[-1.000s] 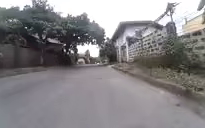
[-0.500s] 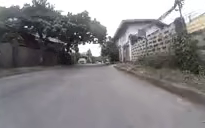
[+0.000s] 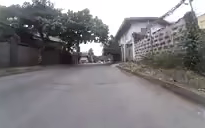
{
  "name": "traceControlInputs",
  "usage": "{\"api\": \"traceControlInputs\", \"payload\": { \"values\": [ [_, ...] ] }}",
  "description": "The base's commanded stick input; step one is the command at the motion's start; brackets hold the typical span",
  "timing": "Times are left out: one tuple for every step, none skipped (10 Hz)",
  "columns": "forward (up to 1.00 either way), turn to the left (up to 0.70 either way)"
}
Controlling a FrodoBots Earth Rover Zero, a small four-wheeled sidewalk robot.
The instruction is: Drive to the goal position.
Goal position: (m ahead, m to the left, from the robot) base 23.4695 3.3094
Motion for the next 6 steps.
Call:
{"api": "traceControlInputs", "payload": {
  "values": [
    [1.0, 0.03],
    [1.0, 0.03],
    [1.0, 0.03],
    [1.0, 0.03],
    [1.0, 0.03],
    [1.0, 0.03]
  ]
}}
